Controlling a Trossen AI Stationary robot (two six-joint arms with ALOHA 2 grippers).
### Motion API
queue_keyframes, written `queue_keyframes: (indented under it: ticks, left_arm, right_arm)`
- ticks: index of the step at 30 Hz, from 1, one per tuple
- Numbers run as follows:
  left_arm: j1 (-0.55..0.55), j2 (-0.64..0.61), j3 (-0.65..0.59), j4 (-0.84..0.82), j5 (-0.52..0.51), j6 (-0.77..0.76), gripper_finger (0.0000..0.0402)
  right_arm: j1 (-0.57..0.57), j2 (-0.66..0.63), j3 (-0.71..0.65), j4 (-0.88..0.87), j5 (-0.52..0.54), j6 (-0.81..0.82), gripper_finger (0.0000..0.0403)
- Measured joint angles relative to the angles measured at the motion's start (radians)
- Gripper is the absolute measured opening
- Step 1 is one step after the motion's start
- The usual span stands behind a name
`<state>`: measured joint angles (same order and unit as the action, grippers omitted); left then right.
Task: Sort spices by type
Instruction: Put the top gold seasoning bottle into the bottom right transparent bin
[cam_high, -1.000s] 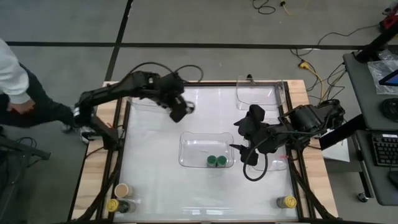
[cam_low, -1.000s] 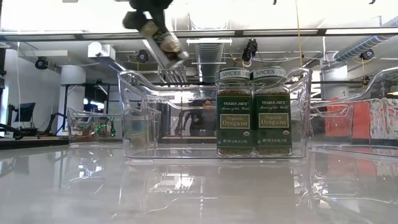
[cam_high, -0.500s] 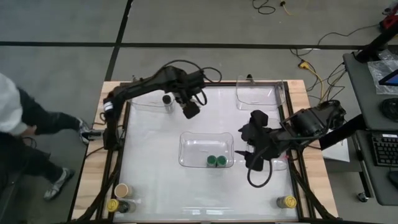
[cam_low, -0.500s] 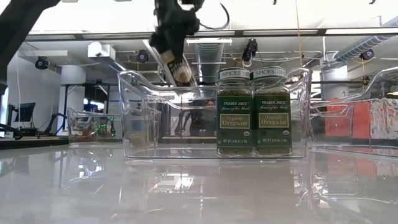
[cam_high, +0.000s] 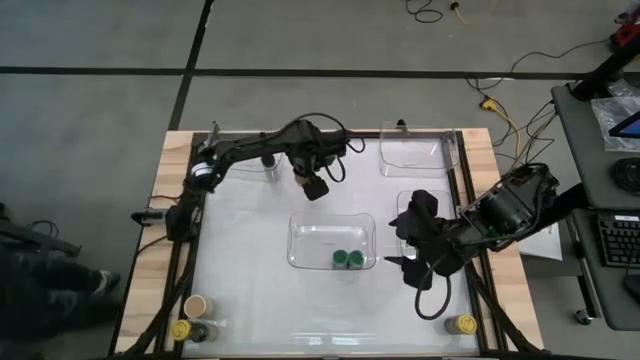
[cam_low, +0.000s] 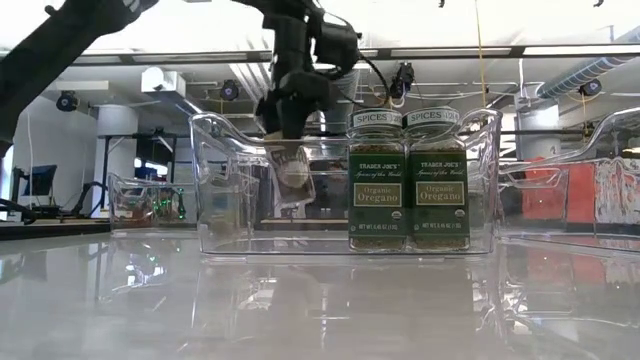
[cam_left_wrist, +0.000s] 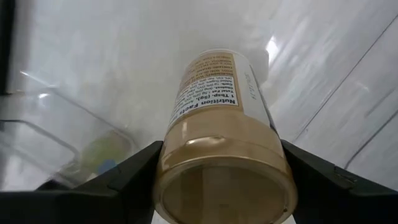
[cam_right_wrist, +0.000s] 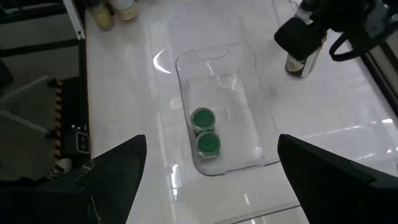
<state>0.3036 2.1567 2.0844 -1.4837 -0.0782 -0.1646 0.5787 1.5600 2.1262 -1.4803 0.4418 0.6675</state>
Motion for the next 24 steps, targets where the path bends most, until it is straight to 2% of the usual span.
queue_keyframes:
  ticks: [15,24]
  left_arm:
    - [-0.004,0.058,-0.093,0.011,0.028,0.0,0.026]
    - [-0.006,0.056,-0.081,0.013,0.032,-0.001,0.0324]
  right_arm:
    - [0.015,0.001,0.0,-0.003,0.003,0.046,0.0354]
    - [0.014,0.012,0.0,-0.004,0.004,0.028,0.0354]
